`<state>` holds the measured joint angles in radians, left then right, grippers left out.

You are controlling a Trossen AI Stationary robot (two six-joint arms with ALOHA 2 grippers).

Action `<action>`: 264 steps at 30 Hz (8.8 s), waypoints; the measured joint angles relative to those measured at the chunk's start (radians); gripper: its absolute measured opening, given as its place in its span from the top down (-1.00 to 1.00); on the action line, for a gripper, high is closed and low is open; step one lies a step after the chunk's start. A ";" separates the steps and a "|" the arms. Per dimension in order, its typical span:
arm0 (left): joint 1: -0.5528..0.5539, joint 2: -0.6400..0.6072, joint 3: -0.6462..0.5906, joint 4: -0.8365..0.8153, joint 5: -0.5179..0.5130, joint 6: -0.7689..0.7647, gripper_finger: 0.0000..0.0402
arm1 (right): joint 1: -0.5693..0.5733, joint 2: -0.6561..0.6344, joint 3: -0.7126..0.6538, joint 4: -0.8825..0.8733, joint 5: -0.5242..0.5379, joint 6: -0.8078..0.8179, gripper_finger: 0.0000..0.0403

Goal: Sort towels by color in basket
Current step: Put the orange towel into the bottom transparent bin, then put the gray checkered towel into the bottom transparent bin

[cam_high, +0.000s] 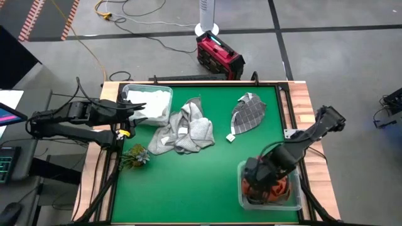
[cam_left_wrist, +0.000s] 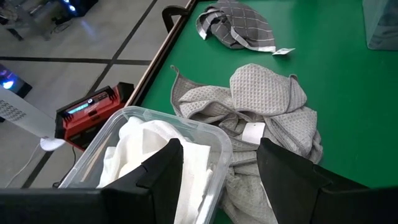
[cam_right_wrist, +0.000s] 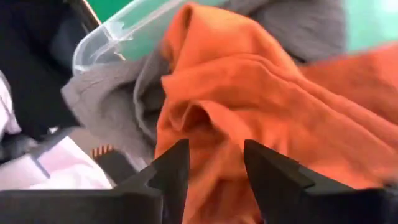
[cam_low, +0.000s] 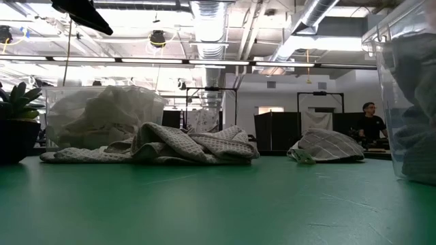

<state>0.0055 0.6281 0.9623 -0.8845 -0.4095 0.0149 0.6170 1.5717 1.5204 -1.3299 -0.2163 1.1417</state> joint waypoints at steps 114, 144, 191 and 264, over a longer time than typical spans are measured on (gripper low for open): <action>0.000 0.098 0.000 0.005 -0.021 -0.043 0.02 | 0.069 -0.058 -0.156 -0.011 0.060 0.256 0.23; 0.000 0.098 0.000 -0.002 -0.021 -0.038 0.02 | 0.160 -0.140 -0.227 -0.219 0.317 0.363 0.42; 0.000 0.098 0.000 -0.047 -0.021 -0.062 0.02 | 0.233 -0.095 -0.094 -0.248 0.335 0.776 0.55; -0.097 0.615 -0.026 1.065 0.118 0.246 0.02 | -0.847 -0.095 -0.438 0.425 0.568 -0.823 -0.34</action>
<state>-0.0917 1.2430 0.9359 0.1806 -0.2918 0.2608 -0.2299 1.4765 1.0827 -0.9046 0.3517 0.3187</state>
